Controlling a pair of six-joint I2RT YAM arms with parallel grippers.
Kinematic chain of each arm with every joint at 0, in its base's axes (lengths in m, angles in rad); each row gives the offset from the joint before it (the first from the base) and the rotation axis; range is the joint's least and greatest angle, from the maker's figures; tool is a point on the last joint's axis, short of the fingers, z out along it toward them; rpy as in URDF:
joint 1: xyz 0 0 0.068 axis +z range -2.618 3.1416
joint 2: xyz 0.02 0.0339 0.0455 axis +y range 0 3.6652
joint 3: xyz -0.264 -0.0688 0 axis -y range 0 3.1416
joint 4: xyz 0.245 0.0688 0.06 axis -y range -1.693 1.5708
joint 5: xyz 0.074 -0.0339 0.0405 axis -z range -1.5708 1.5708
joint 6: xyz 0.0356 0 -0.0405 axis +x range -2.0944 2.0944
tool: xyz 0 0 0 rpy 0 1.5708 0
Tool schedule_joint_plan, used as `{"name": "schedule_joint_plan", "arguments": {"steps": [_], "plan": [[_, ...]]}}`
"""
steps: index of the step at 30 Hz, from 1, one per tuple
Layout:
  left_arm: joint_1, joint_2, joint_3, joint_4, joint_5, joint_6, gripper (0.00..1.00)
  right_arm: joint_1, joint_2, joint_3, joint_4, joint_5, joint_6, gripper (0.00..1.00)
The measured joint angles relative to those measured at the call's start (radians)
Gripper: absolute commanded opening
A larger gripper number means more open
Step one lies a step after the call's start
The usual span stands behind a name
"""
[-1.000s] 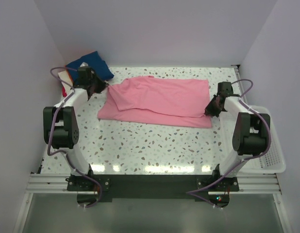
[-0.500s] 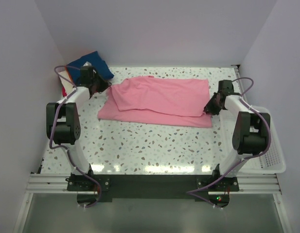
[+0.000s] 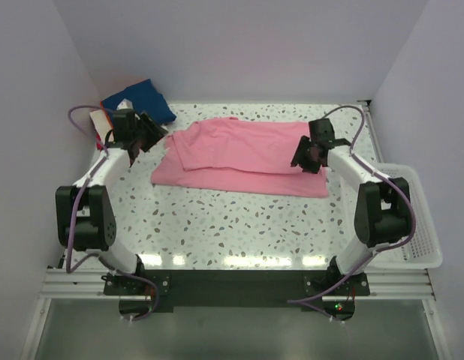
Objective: Fold and stack the t-shirts
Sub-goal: Fold the tshirt
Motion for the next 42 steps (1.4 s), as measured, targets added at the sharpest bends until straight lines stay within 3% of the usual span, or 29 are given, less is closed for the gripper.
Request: {"name": "schedule_joint_plan", "arguments": {"steps": [5, 11, 19, 26, 34, 42], "plan": [[0.002, -0.277, -0.269, -0.037, -0.104, -0.025, 0.51, 0.150, -0.027, -0.006, 0.009, 0.014, -0.005, 0.40], [0.002, -0.407, -0.443, -0.101, -0.180, -0.047, 0.52, 0.230, 0.041, 0.036, 0.008, 0.023, -0.011, 0.35], [0.002, -0.365, -0.544, -0.087, -0.177, -0.057, 0.62, 0.302, 0.185, 0.154, 0.005, 0.018, -0.024, 0.34], [0.004, -0.259, -0.552, -0.004, -0.142, -0.077, 0.61, 0.335, 0.271, 0.249, -0.009, 0.014, -0.032, 0.33], [0.022, -0.199, -0.542, 0.058, -0.131, -0.090, 0.51, 0.347, 0.301, 0.272, -0.026, 0.014, -0.033, 0.32], [0.031, -0.161, -0.512, 0.057, -0.140, -0.091, 0.28, 0.368, 0.296, 0.269, -0.028, 0.027, -0.034, 0.31]]}}
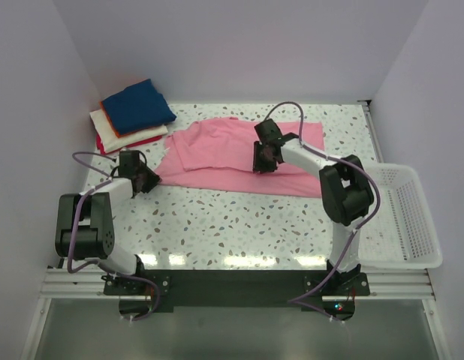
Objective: Fold and stack the t-shirts
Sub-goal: Fold the tshirt
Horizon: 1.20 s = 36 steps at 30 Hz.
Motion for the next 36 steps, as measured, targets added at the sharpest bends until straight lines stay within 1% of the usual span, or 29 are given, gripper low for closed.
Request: {"name": "schedule_joint_plan", "arguments": {"steps": [2, 3, 4, 7, 11, 25, 36], "plan": [[0.003, 0.000, 0.003, 0.000, -0.002, 0.001, 0.24, 0.018, -0.008, -0.010, 0.001, 0.003, 0.000, 0.31], [0.004, 0.000, 0.003, 0.000, -0.005, 0.001, 0.18, 0.029, -0.014, -0.017, 0.002, 0.005, 0.000, 0.31], [0.005, 0.000, 0.003, 0.000, -0.008, -0.001, 0.16, 0.041, -0.019, -0.025, 0.003, 0.006, 0.001, 0.31], [0.010, 0.000, 0.004, -0.004, -0.016, 0.001, 0.11, 0.070, -0.026, -0.036, 0.003, 0.014, 0.000, 0.31], [0.014, 0.000, 0.005, -0.017, -0.029, 0.002, 0.08, 0.086, -0.025, -0.035, 0.004, 0.021, 0.000, 0.32], [0.043, -0.016, 0.005, -0.053, -0.039, 0.011, 0.03, 0.061, 0.131, 0.152, -0.050, 0.080, -0.002, 0.32], [0.073, -0.053, 0.005, -0.076, -0.042, 0.020, 0.01, 0.017, 0.124, 0.143, -0.061, 0.128, -0.002, 0.33]]}}
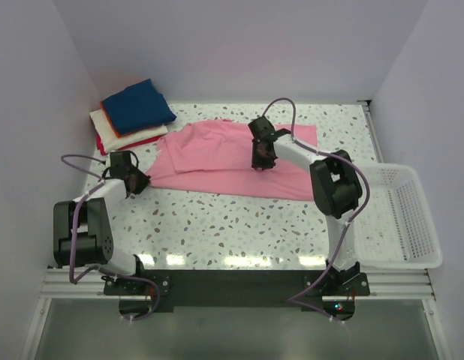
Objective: Fold and stack the t-shirts
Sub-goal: Fold the tshirt
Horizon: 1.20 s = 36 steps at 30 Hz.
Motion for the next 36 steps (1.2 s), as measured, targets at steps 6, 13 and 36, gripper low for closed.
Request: {"name": "schedule_joint_plan", "arguments": {"steps": [6, 13, 36], "plan": [[0.019, -0.003, 0.000, -0.023, -0.008, 0.015, 0.00, 0.002, -0.134, -0.121, -0.023, 0.071, 0.000, 0.37], [0.044, -0.014, 0.000, -0.057, -0.019, 0.028, 0.00, 0.003, -0.280, -0.266, -0.033, 0.163, 0.005, 0.38], [0.157, -0.333, -0.168, -0.194, 0.017, 0.076, 0.00, -0.017, -0.505, -0.690, 0.004, 0.084, 0.092, 0.38]]}}
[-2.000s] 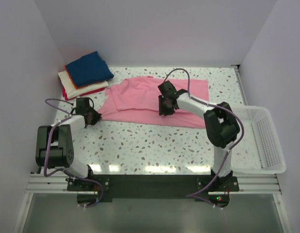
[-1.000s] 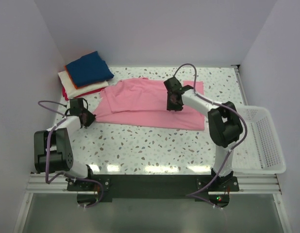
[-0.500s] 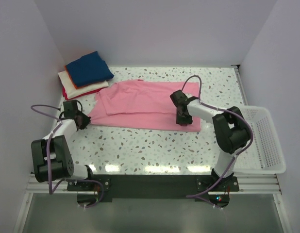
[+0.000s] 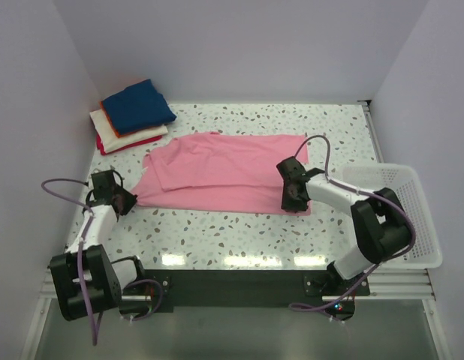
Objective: Fold and stack the t-shirts
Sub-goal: Fold the tshirt
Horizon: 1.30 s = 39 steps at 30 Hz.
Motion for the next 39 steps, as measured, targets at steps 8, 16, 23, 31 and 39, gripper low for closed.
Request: {"name": "schedule_joint_plan", "arguments": {"steps": [8, 16, 23, 31, 39], "plan": [[0.003, -0.154, -0.053, -0.091, 0.010, 0.001, 0.27, -0.003, -0.188, -0.123, -0.062, -0.056, 0.037, 0.38], [0.005, -0.175, 0.006, -0.150, 0.012, 0.034, 0.61, 0.041, -0.311, -0.024, -0.098, -0.061, 0.015, 0.39], [0.006, -0.172, 0.114, -0.108, 0.100, 0.113, 0.61, 0.267, -0.147, 0.258, 0.002, -0.027, -0.067, 0.38], [0.006, -0.153, 0.226, -0.093, 0.198, 0.163, 0.61, 0.483, 0.264, 0.627, 0.181, -0.009, -0.249, 0.37], [0.006, -0.147, 0.278, -0.076, 0.315, 0.143, 0.62, 0.567, 0.591, 0.903, 0.272, -0.015, -0.387, 0.39]]}}
